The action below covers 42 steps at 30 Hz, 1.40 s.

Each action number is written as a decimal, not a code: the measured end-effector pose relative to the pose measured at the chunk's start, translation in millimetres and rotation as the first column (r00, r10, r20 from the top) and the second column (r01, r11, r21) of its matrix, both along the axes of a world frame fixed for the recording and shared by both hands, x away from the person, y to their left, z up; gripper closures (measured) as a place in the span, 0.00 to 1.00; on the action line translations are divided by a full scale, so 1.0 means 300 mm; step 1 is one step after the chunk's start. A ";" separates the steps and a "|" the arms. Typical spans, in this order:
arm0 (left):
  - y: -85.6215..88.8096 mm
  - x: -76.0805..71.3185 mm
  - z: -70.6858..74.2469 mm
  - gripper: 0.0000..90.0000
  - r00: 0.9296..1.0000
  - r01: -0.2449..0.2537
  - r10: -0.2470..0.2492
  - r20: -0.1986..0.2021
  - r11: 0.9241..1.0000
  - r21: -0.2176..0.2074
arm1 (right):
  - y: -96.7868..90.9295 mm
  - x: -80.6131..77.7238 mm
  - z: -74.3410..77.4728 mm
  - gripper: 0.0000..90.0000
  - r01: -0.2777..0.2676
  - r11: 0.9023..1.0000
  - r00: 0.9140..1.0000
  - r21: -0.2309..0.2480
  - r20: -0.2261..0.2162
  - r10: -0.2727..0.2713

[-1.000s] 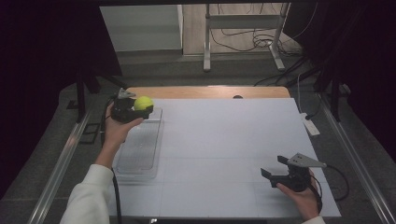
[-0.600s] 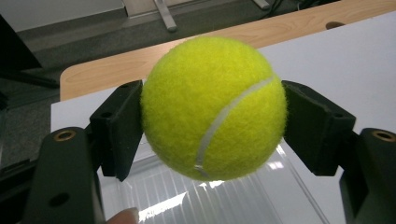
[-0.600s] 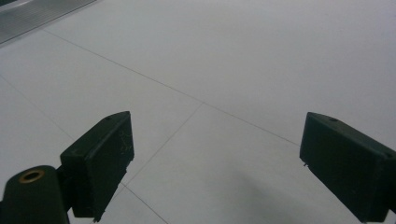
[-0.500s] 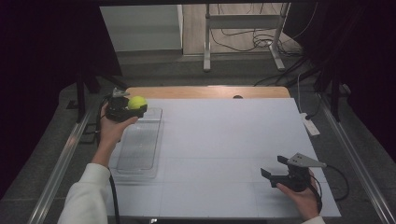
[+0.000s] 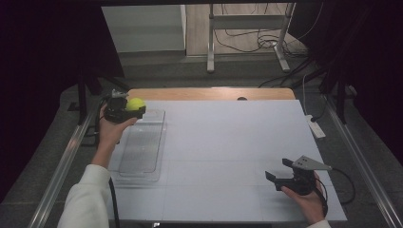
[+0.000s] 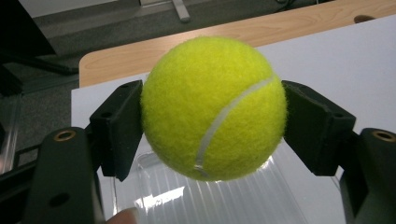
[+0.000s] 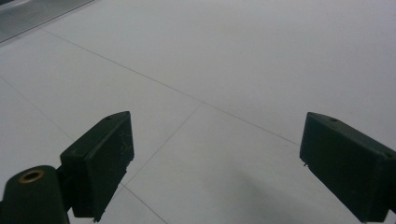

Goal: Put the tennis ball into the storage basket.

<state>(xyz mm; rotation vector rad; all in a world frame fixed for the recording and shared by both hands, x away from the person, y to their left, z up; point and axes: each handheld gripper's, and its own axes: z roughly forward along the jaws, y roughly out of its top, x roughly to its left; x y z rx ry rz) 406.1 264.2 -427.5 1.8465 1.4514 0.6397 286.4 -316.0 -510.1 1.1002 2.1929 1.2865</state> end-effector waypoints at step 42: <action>0.041 0.049 -0.118 0.30 0.990 -0.047 0.052 -0.134 0.998 0.039 | -0.001 0.002 -0.001 0.11 0.000 1.000 1.000 -0.006 0.001 0.000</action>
